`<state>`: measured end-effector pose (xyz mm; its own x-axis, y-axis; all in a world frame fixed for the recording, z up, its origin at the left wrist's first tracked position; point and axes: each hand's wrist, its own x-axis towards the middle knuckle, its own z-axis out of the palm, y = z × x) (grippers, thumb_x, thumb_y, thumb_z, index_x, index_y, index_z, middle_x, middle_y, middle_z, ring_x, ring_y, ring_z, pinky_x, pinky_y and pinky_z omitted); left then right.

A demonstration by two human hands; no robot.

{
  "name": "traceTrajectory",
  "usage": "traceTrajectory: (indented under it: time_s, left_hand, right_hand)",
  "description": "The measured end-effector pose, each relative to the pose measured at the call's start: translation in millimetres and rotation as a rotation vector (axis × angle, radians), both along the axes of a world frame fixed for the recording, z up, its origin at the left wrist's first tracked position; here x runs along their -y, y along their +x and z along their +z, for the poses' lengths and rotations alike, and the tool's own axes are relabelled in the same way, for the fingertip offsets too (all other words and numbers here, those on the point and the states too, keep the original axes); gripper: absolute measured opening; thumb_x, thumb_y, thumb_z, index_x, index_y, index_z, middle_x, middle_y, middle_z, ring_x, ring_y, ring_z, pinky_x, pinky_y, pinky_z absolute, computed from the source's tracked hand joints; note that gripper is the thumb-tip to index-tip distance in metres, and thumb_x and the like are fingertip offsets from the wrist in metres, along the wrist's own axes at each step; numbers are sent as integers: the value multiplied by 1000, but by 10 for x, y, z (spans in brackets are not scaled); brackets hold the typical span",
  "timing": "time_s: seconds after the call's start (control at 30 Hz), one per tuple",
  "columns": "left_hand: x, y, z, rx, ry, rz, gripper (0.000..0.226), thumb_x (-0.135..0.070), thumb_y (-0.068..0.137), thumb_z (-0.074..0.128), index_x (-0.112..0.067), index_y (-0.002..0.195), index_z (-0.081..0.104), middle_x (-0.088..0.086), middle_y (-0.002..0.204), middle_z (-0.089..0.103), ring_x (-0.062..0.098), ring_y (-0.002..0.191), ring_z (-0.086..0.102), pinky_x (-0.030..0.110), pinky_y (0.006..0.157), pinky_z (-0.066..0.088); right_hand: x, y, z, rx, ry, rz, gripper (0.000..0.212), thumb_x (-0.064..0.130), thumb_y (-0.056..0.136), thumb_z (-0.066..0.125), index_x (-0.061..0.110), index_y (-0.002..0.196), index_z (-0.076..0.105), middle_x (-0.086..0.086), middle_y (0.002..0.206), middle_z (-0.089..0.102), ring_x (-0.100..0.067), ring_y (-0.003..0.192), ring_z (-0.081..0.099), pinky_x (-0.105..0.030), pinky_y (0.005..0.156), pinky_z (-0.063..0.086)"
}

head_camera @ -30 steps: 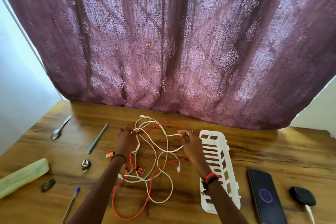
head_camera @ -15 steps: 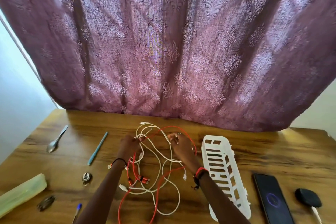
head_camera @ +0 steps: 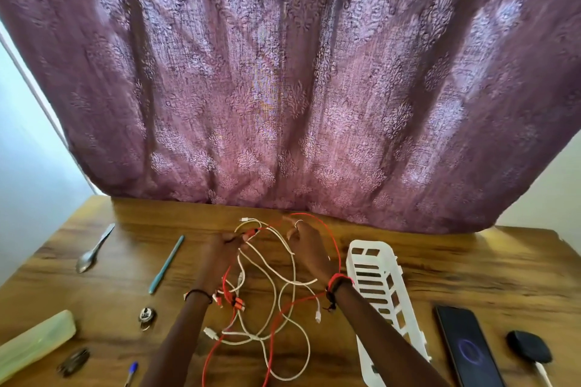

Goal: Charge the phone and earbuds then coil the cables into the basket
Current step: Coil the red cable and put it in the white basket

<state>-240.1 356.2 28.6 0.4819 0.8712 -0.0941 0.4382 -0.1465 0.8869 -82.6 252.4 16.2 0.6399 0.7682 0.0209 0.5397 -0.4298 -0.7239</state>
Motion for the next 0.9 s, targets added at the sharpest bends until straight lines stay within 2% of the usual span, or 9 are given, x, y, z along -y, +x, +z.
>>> traceTrajectory:
  time_s: [0.07, 0.13, 0.2, 0.3, 0.37, 0.43, 0.6, 0.73, 0.9]
  left_hand:
    - [-15, -28, 89, 86, -27, -13, 32, -17, 84, 65, -21, 52, 66, -4, 50, 56, 4, 51, 44, 16, 51, 34]
    - [-63, -60, 149, 170, -102, -17, 25, -20, 83, 67, -29, 60, 74, -6, 55, 64, 10, 60, 50, 27, 64, 40]
    - [-64, -80, 249, 204, -113, -32, 20, -22, 82, 68, -33, 68, 76, -7, 59, 68, 11, 64, 53, 30, 69, 40]
    - [2, -100, 430, 364, -204, -44, 12, -15, 85, 65, -8, 88, 74, 1, 66, 70, 3, 58, 58, 20, 65, 46]
    - [51, -127, 530, 452, -233, -32, 9, -7, 87, 60, -6, 88, 68, -4, 61, 69, -3, 52, 60, 9, 54, 46]
    - [36, -170, 573, 535, -301, 4, 9, -5, 88, 57, -6, 88, 66, -7, 57, 69, -3, 52, 61, 8, 51, 47]
    - [-143, -303, 614, 592, -373, -18, 14, -13, 91, 55, -10, 96, 67, -7, 72, 72, 5, 76, 61, 14, 69, 50]
    - [-201, -332, 741, 743, -435, -20, 17, -11, 92, 51, -10, 93, 68, -4, 77, 72, 2, 70, 65, 14, 69, 54]
    - [-264, -411, 940, 923, -554, 18, 37, -13, 95, 46, -16, 71, 74, -7, 67, 70, 0, 61, 65, 14, 64, 55]
  right_hand:
    - [2, 45, 58, 15, 42, 60, 41, 1, 85, 46, 17, 121, 58, -6, 91, 65, -21, 87, 60, -34, 78, 47]
    - [4, 82, 152, 4, 91, 134, 54, 1, 85, 48, 24, 134, 47, 5, 80, 55, -9, 76, 53, -21, 73, 44]
    - [-54, 142, 261, 67, 88, 139, 57, 3, 85, 54, 22, 138, 43, 13, 77, 48, -8, 75, 51, -22, 75, 42]
    - [-115, 257, 383, 223, 57, 44, 42, 17, 87, 56, 19, 129, 53, -4, 101, 65, -23, 96, 60, -32, 85, 46]
    - [-108, 366, 452, 262, 55, -15, 29, 23, 91, 53, 14, 117, 60, -12, 108, 66, -29, 100, 61, -36, 84, 47]
    - [-72, 485, 520, 289, 30, -44, 24, 24, 92, 53, 5, 102, 65, -17, 102, 65, -32, 97, 60, -36, 80, 45]
    - [78, 723, 641, 249, 35, -93, 28, 27, 87, 62, 2, 98, 69, -20, 98, 60, -31, 93, 59, -35, 79, 45]
    - [167, 843, 587, 142, 53, -92, 24, 22, 80, 70, -1, 80, 68, -18, 81, 67, -27, 78, 62, -33, 69, 44]
    - [293, 928, 497, 67, -82, -39, 19, 14, 78, 70, 10, 65, 56, -20, 70, 63, -22, 69, 57, -34, 66, 44]
